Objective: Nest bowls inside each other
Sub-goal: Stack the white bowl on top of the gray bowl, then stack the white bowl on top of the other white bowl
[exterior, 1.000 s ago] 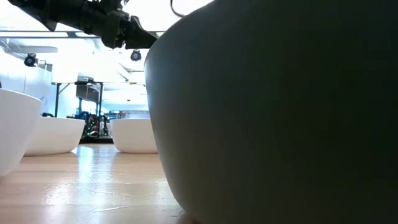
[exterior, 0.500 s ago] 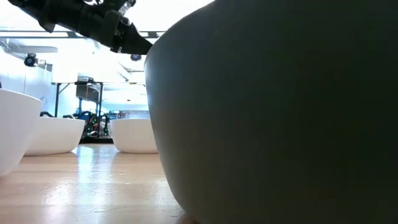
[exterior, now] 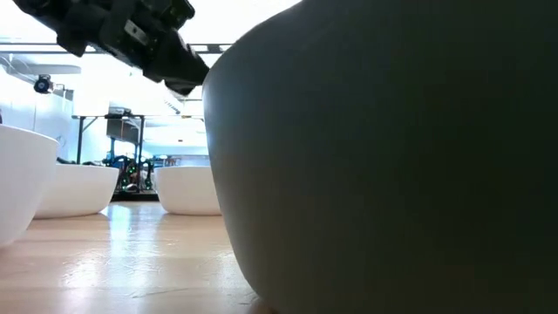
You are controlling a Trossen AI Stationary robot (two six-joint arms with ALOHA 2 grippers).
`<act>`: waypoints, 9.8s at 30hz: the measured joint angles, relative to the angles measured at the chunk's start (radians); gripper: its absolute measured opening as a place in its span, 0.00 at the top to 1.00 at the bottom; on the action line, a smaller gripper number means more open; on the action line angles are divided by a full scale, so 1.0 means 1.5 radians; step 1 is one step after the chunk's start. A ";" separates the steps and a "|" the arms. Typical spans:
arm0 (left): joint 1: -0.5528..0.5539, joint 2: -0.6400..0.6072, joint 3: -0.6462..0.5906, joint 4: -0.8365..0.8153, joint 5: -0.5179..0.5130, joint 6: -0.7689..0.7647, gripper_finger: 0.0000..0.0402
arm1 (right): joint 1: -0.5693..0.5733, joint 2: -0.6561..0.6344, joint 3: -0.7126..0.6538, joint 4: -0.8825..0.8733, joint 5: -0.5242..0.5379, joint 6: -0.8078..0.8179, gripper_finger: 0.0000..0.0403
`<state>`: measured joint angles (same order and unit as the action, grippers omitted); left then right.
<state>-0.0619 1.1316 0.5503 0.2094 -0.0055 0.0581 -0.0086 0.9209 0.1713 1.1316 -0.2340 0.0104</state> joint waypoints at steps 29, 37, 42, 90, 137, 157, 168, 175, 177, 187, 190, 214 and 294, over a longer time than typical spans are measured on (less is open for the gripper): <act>0.046 0.277 0.318 -0.542 0.056 0.086 0.42 | 0.000 0.015 -0.006 -0.057 0.000 0.010 0.85; 0.047 0.345 0.320 -0.575 0.053 0.070 0.51 | -0.001 0.016 -0.006 -0.059 0.000 0.007 0.86; 0.047 0.361 0.330 -0.604 0.052 0.072 0.72 | -0.001 0.016 -0.006 -0.059 0.000 0.006 0.86; -0.095 0.420 0.705 -0.675 -0.045 0.679 1.00 | -0.079 -0.338 0.053 -0.806 0.123 0.146 0.85; -0.046 0.651 0.959 -0.875 0.074 0.801 1.00 | -0.079 -0.376 0.028 -0.815 0.142 0.115 0.85; -0.045 0.652 0.925 -0.873 0.075 0.715 0.98 | -0.079 -0.376 0.028 -0.815 0.141 0.113 0.85; -0.045 0.640 0.921 -0.843 0.050 0.697 0.70 | -0.079 -0.376 0.028 -0.815 0.141 0.113 0.85; -0.046 0.639 0.920 -0.844 0.013 0.696 0.65 | -0.079 -0.376 0.028 -0.815 0.141 0.112 0.85; -0.046 0.639 0.920 -0.846 0.002 0.697 0.69 | -0.079 -0.376 0.028 -0.816 0.141 0.111 0.85; -0.046 0.638 0.912 -0.869 0.004 0.698 0.98 | -0.079 -0.376 0.028 -0.816 0.160 0.109 0.85; -0.047 0.638 0.905 -0.870 0.006 0.698 0.98 | -0.079 -0.376 0.028 -0.815 0.163 0.108 0.85; -0.047 0.551 0.903 -0.920 -0.028 0.482 0.66 | -0.079 -0.376 0.023 -0.809 0.164 0.109 0.85; -0.052 -0.214 -0.172 0.379 -0.171 0.335 0.83 | -0.321 0.210 0.435 -1.215 0.185 -0.168 0.98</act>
<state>-0.1394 0.8108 0.2916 0.7777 -0.2626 0.5610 -0.4898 1.2363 0.8242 -0.6902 0.0439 -0.2413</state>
